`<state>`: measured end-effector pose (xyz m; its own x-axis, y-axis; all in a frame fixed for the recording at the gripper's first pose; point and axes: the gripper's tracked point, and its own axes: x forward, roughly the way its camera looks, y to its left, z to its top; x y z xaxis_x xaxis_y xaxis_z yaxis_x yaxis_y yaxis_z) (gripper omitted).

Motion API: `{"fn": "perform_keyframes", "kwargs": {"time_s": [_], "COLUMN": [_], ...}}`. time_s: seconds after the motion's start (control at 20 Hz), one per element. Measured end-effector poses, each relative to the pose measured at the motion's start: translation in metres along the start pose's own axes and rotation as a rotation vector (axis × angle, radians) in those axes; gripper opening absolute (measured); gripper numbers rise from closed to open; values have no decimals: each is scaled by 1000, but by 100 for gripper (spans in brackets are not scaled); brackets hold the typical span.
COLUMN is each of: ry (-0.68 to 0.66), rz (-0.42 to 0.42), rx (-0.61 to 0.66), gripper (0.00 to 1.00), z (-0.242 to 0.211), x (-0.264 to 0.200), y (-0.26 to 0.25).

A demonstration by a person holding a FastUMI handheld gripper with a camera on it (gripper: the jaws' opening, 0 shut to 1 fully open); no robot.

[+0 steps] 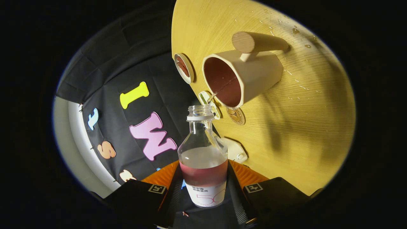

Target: Take the bottle from table, then pour the juice into the cup, finally place the bottle on the coaster

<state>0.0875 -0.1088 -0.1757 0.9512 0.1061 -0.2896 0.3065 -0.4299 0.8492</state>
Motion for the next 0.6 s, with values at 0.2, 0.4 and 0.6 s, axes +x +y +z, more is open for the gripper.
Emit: {"fn": "perform_keyframes", "kwargs": {"time_s": [0.2,0.4,0.6], "ry": [13,19,34], "rz": [1,5,0], "rx": [26,60,79], "gripper": [74,74,74], "z": [-1,-2,-6], "x": [-2,-3,-4], "y": [5,11,14]}}
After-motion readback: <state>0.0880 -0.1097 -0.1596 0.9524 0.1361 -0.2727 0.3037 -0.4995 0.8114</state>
